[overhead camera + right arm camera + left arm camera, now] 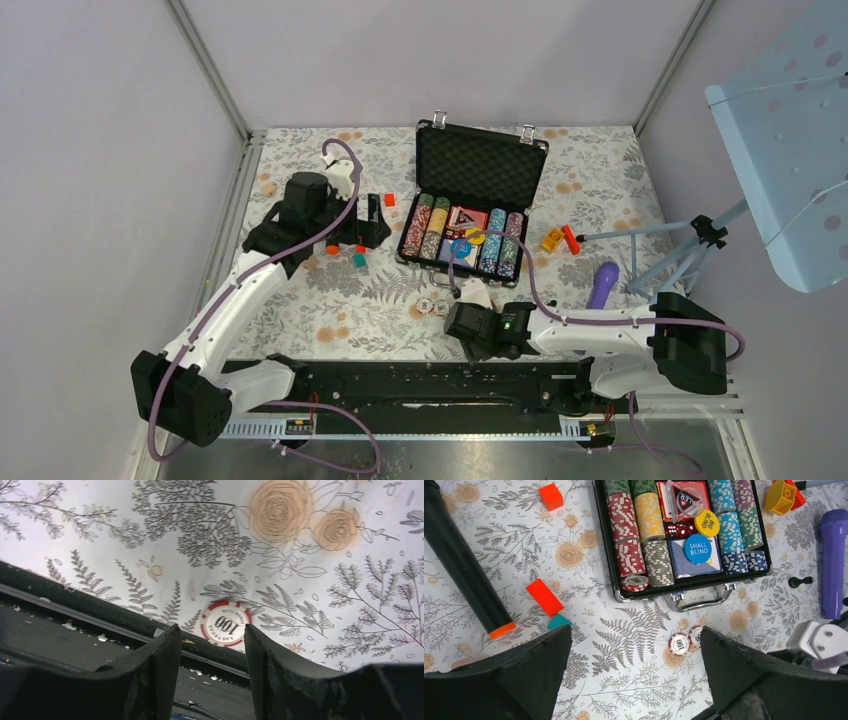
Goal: Pack up texas hold em set
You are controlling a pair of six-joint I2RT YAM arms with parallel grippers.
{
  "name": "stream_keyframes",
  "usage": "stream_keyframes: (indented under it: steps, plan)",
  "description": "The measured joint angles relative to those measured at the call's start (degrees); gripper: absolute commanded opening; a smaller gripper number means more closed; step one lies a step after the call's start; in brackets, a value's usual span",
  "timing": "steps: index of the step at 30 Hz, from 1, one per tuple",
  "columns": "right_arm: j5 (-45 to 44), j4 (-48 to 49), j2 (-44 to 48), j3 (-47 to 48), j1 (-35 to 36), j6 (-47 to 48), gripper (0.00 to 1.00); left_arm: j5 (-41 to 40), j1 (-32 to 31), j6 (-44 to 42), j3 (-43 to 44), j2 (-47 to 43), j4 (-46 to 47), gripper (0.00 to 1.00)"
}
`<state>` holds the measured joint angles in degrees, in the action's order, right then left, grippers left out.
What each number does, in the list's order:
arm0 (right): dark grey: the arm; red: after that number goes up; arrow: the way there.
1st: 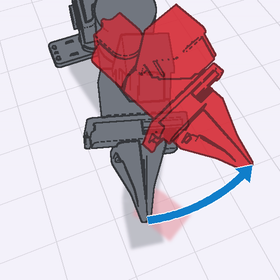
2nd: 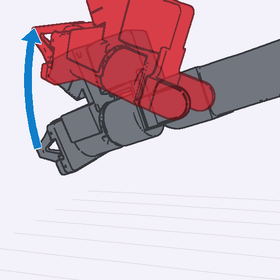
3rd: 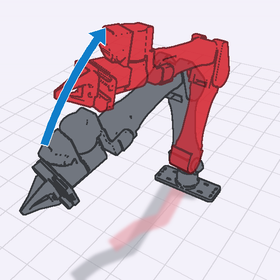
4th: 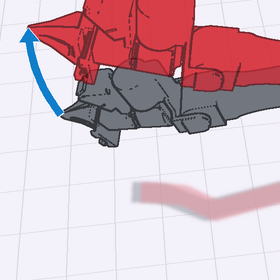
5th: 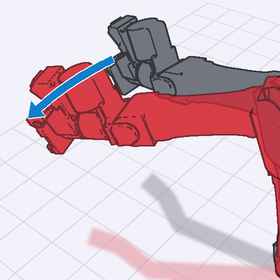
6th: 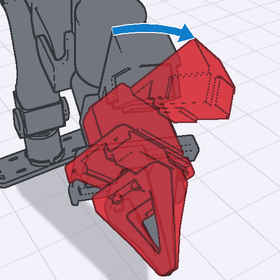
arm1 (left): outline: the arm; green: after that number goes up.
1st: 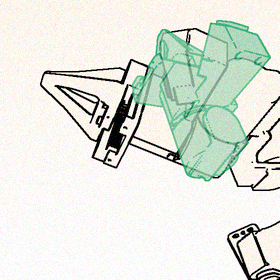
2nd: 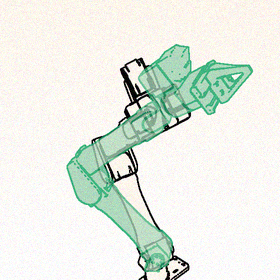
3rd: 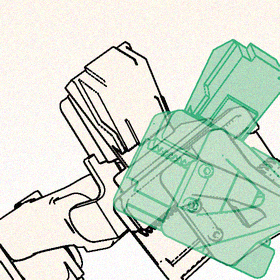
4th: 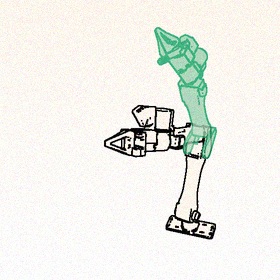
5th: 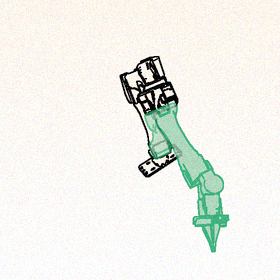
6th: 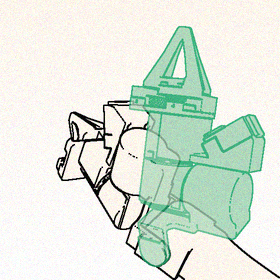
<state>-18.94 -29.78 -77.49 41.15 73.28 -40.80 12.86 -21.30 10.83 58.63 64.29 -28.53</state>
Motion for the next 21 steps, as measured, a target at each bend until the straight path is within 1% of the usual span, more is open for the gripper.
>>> stream_keyframes:
  steps: [7,11,14,17,21]
  plan:
    - [0.17,-0.68,1.36,-1.16,-2.49,-0.04,0.59,2.12,0.22,0.0,0.0,0.63,0.02,0.99]
    - [0.83,-0.59,0.07,-1.16,-2.62,-0.24,0.64,2.69,0.42,0.0,0.0,0.7,0.04,0.99]
    - [1.86,-0.48,-1.38,-1.33,-2.8,-0.68,0.64,3.23,0.52,0.0,0.0,0.7,0.07,0.99]
    - [2.69,-0.07,-1.77,-2.27,-2.95,-1.22,0.63,3.67,0.7,0.04,0.0,0.7,0.22,0.99]
    - [3.43,0.39,-1.77,-2.51,-3.39,-1.62,0.57,4.39,0.94,0.24,-0.17,0.7,0.94,0.99]
